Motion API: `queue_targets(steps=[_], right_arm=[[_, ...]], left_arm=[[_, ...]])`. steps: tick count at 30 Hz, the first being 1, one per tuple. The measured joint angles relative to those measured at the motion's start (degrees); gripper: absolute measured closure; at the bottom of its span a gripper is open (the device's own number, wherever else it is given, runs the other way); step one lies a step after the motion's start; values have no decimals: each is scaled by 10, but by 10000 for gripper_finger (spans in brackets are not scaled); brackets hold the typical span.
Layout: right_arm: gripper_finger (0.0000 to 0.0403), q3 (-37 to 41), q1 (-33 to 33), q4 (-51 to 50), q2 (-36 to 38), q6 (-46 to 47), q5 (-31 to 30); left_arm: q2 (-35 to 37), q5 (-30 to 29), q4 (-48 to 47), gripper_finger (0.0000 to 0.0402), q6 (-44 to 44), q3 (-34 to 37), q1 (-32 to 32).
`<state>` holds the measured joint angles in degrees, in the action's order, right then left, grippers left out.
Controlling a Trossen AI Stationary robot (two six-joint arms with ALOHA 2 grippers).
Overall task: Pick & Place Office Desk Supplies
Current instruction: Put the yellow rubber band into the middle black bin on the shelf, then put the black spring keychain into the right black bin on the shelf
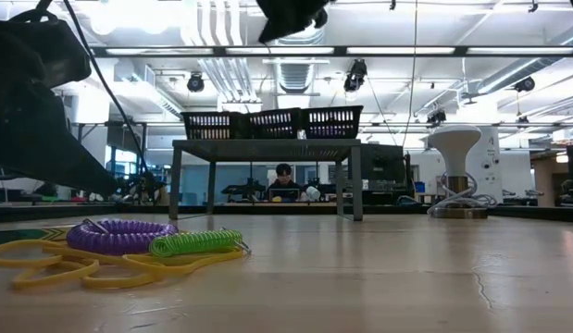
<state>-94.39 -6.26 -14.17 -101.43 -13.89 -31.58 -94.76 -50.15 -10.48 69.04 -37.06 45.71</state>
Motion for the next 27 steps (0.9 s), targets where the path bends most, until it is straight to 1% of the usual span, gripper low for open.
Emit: queue_targets(steps=[6,13,16,19,24,27], right_arm=[[394,11,-40,-41,0,44,4],[394,22,-45,-71,0,77,10],[390,22,-49,-71,0,80,43],[369,22,-58,-75,-1,97,81],[314,21,-88,-155,-1,172,83],[294,21,-108,-198,-1,198,82]], left_arm=[[0,0,-1,323,0,0,0],[0,0,-1,323,-2,0,0],[0,0,-1,323,-2,0,0],[0,0,-1,323,-1,0,0],[0,0,-1,323,0,0,0],[0,0,-1,323,0,0,0]])
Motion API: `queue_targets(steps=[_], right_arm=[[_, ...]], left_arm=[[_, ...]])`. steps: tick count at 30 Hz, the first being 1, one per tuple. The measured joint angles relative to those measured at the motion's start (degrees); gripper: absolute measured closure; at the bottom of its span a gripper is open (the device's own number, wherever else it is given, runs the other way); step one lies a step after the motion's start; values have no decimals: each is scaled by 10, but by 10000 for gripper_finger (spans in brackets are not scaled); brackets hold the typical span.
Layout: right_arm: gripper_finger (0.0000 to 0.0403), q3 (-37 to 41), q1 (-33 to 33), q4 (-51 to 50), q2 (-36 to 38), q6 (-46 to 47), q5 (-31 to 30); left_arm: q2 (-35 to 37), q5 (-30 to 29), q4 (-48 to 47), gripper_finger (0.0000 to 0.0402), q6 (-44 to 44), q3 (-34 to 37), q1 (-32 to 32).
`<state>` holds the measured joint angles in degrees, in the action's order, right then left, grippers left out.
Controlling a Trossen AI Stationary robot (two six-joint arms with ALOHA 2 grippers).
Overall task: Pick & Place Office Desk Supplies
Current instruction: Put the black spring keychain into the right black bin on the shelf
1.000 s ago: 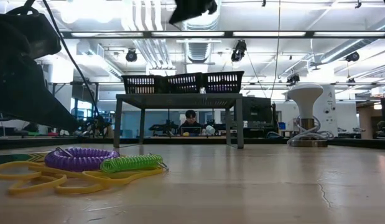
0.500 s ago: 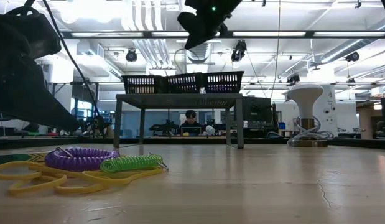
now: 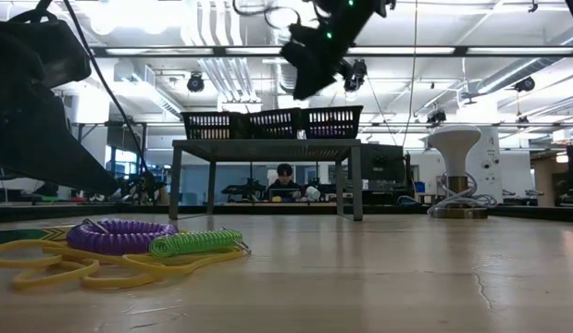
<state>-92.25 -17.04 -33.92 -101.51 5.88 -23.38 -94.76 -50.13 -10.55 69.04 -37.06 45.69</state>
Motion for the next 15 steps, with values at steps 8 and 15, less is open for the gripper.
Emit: queue_targets(steps=[8,15], right_arm=[[296,2,-21,-7,-6,19,59],[316,2,-22,-13,-23,14,58]], left_arm=[[0,0,0,323,0,0,0],[0,0,1,323,0,0,0]])
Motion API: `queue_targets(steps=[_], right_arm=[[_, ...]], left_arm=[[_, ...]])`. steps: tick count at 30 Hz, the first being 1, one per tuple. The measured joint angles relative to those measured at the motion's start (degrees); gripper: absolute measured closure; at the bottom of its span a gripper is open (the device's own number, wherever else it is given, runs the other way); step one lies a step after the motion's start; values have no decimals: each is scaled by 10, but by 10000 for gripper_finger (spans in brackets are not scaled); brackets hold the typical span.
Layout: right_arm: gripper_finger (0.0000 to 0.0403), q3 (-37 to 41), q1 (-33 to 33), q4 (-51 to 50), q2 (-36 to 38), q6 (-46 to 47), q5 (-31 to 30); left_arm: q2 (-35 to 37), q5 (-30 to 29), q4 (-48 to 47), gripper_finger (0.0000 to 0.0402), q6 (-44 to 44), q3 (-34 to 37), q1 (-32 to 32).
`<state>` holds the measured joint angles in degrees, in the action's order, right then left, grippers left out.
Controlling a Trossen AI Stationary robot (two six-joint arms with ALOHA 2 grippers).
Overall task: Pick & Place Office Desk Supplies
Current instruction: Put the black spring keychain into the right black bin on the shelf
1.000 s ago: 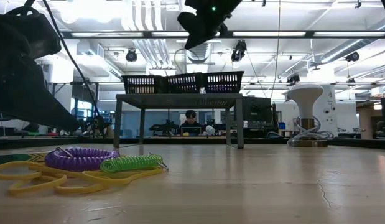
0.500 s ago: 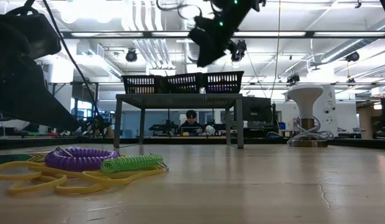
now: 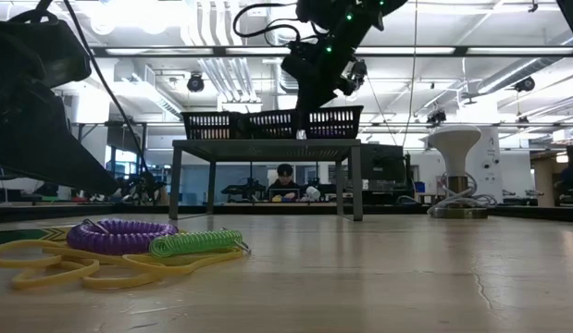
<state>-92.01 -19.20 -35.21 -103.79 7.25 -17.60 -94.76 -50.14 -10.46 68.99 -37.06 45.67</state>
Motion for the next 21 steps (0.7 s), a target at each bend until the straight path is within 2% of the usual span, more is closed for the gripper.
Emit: queue_targets(steps=[21], right_arm=[[332,3,1,7,-5,-3,-4]], left_arm=[[0,0,3,323,-1,0,0]])
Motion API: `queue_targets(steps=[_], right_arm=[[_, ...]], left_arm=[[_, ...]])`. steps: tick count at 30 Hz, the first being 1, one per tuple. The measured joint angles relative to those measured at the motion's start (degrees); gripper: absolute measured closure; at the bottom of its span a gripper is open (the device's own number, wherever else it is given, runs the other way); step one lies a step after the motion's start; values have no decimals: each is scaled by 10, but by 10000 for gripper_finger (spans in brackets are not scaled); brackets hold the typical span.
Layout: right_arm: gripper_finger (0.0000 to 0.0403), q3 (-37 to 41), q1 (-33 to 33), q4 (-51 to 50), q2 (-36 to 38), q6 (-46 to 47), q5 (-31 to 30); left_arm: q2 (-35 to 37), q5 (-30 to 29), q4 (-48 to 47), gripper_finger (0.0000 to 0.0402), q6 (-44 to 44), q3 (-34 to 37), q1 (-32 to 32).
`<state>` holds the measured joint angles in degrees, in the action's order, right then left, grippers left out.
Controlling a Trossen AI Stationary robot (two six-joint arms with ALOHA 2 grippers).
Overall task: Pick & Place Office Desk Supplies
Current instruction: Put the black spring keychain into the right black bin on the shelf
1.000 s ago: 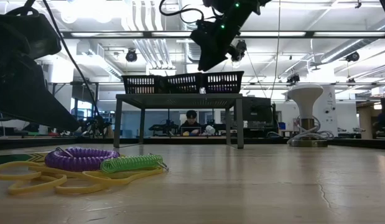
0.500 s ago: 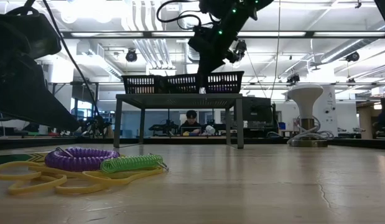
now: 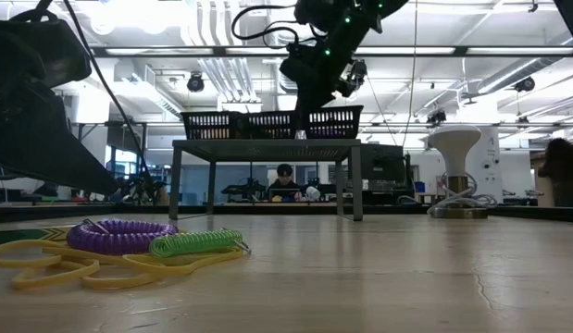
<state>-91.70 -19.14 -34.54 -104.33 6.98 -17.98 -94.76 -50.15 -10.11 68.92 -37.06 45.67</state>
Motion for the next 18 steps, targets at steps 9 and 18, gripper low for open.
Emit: queue_targets(steps=[9,18], right_arm=[[332,-7,12,4,16,-43,-4],[360,12,200,4,71,-72,-118]], left_arm=[[0,0,0,323,0,0,0],[0,0,0,323,1,0,0]])
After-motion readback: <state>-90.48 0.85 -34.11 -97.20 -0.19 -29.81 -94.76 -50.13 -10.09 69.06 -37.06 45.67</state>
